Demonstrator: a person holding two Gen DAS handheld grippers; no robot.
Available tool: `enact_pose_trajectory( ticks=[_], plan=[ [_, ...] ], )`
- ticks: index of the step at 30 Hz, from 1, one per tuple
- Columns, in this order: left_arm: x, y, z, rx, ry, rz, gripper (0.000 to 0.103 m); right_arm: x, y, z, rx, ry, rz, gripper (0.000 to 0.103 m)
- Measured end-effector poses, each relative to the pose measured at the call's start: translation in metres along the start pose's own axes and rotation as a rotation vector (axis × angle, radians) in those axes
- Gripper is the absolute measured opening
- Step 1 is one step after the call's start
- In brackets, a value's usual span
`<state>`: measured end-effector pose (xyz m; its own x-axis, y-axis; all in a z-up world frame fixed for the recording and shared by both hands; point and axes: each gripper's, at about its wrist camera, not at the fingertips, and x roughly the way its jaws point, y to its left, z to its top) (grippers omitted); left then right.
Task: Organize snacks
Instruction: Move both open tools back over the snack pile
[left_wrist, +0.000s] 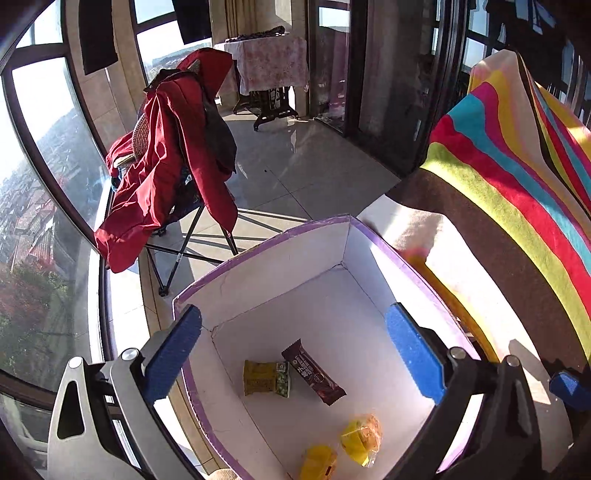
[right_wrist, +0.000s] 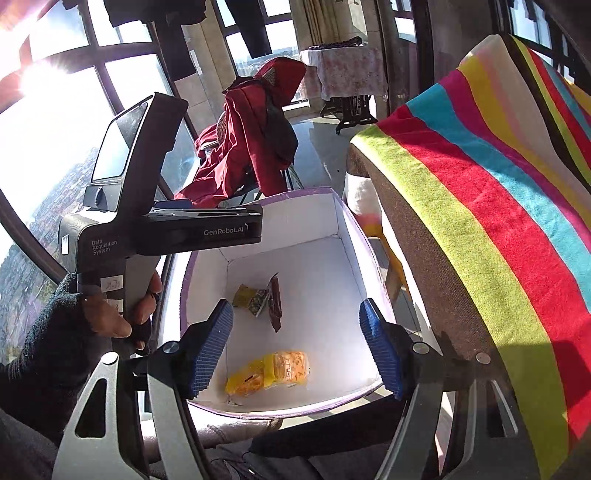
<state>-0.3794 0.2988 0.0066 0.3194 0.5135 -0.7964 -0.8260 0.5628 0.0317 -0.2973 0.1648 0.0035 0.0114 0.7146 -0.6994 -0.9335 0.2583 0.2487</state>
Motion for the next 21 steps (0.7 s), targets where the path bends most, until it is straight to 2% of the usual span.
enact_pose_trajectory(
  ticks=[3, 5, 7, 9, 13, 17, 21],
  plan=[
    [-0.015, -0.04, 0.014, 0.088, -0.052, -0.073, 0.101, -0.039, -0.038, -0.002, 0.103, -0.102, -0.028, 0.07],
    [-0.022, -0.077, 0.02, 0.169, -0.082, -0.156, 0.101, -0.066, -0.062, -0.01, 0.159, -0.161, -0.071, 0.071],
    [-0.032, -0.119, 0.022, 0.254, -0.1, -0.256, 0.101, -0.092, -0.084, -0.02, 0.198, -0.215, -0.143, 0.072],
    [-0.038, -0.167, 0.024, 0.341, -0.098, -0.378, 0.101, -0.116, -0.106, -0.034, 0.243, -0.257, -0.234, 0.078],
    [-0.048, -0.268, 0.031, 0.491, -0.115, -0.569, 0.101, -0.155, -0.157, -0.064, 0.365, -0.296, -0.389, 0.083],
    [-0.043, -0.363, 0.046, 0.56, -0.071, -0.709, 0.101, -0.185, -0.214, -0.09, 0.501, -0.324, -0.515, 0.084],
    [-0.031, -0.432, 0.053, 0.573, -0.071, -0.773, 0.101, -0.227, -0.273, -0.113, 0.652, -0.391, -0.607, 0.086]
  ],
)
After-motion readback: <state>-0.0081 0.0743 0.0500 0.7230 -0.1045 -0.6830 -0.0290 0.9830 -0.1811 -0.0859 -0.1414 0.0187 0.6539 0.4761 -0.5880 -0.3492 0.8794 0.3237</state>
